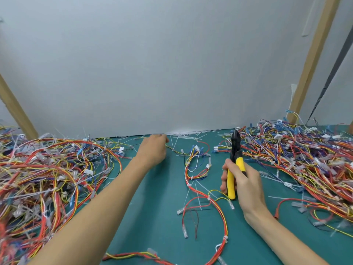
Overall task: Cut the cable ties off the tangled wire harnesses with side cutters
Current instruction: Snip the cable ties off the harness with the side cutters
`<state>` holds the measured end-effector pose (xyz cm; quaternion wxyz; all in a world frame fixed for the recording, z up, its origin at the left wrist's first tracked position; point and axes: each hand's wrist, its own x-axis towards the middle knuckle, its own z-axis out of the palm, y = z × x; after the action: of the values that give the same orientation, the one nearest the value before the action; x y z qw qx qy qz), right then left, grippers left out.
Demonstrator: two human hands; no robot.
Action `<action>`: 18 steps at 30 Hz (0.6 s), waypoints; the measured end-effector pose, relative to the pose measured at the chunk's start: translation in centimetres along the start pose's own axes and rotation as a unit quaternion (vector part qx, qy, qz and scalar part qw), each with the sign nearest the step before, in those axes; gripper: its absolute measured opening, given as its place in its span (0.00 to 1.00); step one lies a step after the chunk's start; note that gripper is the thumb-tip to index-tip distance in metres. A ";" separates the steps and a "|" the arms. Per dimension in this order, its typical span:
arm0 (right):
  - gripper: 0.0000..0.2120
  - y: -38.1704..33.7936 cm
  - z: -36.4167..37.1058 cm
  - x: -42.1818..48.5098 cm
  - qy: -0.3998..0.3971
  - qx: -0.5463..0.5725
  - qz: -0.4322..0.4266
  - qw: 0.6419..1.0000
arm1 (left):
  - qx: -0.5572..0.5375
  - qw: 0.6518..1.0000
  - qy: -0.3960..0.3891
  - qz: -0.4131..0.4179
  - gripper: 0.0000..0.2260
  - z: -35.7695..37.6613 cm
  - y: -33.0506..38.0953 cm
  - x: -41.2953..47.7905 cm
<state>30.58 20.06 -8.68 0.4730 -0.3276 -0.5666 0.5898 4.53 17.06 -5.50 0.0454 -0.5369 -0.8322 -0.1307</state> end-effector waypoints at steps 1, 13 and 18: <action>0.14 0.1 0.0 0.1 0.000 -0.001 -0.003 1.000 | 0.060 0.998 -0.008 0.015 0.18 0.4 -0.1 0.9; 0.14 0.4 0.2 0.2 0.010 -0.012 -0.012 1.000 | 0.110 0.988 -0.065 0.085 0.08 1.1 -0.7 2.3; 0.14 0.1 0.2 0.0 0.020 -0.017 -0.012 1.000 | -0.039 0.996 -0.078 0.025 0.06 -3.0 1.7 1.3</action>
<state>30.35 20.01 -8.77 0.4857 -0.3403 -0.5706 0.5681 5.31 18.00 -2.04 -0.0369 -0.5673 -0.8139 -0.1195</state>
